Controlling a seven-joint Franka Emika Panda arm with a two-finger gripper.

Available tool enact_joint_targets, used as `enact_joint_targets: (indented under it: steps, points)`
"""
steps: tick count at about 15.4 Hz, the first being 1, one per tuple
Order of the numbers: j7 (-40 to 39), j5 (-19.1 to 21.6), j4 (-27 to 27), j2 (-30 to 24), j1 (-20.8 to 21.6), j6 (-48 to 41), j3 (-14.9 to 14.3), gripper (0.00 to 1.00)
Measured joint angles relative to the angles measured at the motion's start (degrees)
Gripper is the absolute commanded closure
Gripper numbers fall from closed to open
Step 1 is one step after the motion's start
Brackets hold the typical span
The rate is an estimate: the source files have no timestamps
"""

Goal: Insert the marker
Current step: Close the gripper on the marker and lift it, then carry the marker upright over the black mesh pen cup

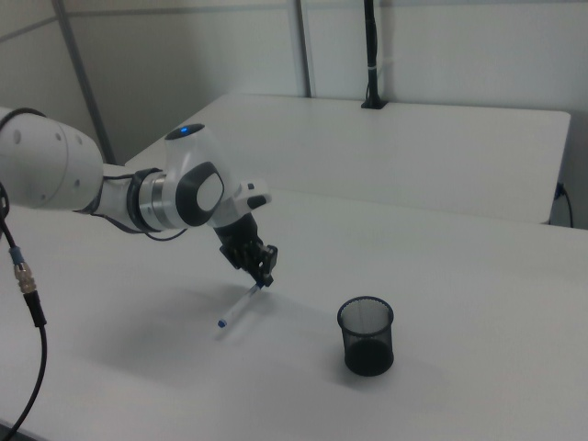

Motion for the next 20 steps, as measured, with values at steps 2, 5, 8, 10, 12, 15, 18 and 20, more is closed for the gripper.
enact_joint_targets:
  steps: [2,5,8,10,12,15,18,20]
  points:
    - [0.4,0.3,0.8,-3.4,-1.2,-1.8,-0.2,1.0]
    - [-0.9,4.9,1.2,-11.6,-4.3,-4.8,-0.3,1.0]
    - [-3.0,7.8,0.9,-18.2,-7.9,-5.6,-0.4,1.0]
    - [-3.7,7.9,0.7,-20.5,-10.2,-5.6,-0.5,1.0]
    - [-4.0,7.9,0.5,-21.3,-12.4,-2.9,-0.5,1.0]
    - [-5.8,7.9,0.0,-21.3,-16.2,3.8,-0.6,1.0]
    - [-10.4,7.9,-1.6,-21.3,-19.9,11.4,-0.6,0.99]
    - [-13.3,7.9,-3.6,-21.1,-21.5,17.2,-0.6,0.99]
